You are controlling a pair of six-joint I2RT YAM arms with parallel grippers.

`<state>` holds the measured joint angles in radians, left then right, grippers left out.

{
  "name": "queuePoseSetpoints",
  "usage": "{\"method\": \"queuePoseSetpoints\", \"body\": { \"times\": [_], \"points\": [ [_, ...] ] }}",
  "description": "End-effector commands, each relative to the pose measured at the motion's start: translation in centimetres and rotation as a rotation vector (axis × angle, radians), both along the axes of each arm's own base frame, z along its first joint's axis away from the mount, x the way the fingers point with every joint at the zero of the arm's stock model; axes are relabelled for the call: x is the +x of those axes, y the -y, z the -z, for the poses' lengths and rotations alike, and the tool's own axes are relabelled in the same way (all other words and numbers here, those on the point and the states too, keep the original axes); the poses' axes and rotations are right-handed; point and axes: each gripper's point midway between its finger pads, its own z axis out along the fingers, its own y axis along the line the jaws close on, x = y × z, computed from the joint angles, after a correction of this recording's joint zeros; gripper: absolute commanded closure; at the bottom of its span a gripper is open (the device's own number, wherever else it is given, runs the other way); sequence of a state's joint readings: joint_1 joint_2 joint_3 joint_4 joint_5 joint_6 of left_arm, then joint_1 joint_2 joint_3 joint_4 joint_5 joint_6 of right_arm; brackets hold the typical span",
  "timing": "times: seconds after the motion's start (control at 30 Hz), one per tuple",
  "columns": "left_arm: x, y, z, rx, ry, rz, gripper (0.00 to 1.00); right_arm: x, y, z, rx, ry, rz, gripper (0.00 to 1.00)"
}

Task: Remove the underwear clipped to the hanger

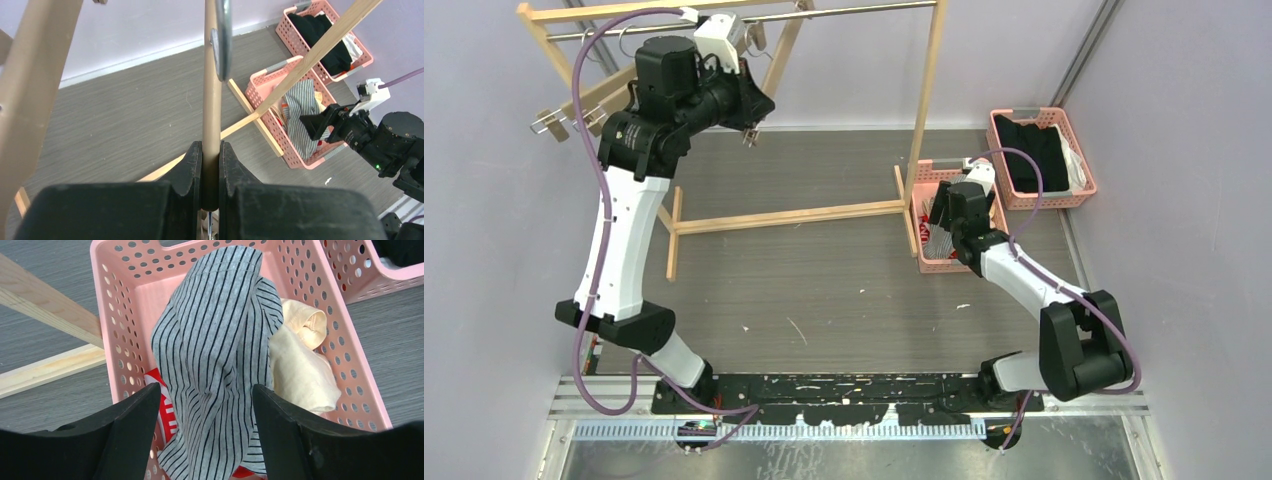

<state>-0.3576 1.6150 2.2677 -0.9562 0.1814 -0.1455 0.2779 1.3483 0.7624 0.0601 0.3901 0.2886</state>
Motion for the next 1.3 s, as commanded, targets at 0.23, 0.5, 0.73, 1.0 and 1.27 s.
{"method": "queuePoseSetpoints", "body": {
  "times": [0.23,0.5,0.73,1.0,1.27],
  "points": [
    [-0.7,-0.3,-6.0,-0.098,0.221,-0.005,1.00,0.7,-0.6,-3.1,0.043,0.102,-0.014,0.26],
    [0.5,-0.3,-6.6,-0.087,0.226,-0.024,1.00,0.4,-0.7,-3.3,0.050,0.109,-0.026,0.26],
    [2.0,0.1,-4.6,-0.055,0.172,-0.028,1.00,0.3,-0.6,-3.7,0.052,0.122,-0.022,0.25],
    [1.7,0.1,-3.5,-0.049,0.158,-0.025,1.00,0.2,-0.5,-4.0,0.052,0.128,-0.019,0.25],
    [0.7,-0.3,-2.7,-0.050,0.160,-0.027,1.00,0.2,-0.5,-4.1,0.055,0.129,-0.020,0.25]
  ]
}}
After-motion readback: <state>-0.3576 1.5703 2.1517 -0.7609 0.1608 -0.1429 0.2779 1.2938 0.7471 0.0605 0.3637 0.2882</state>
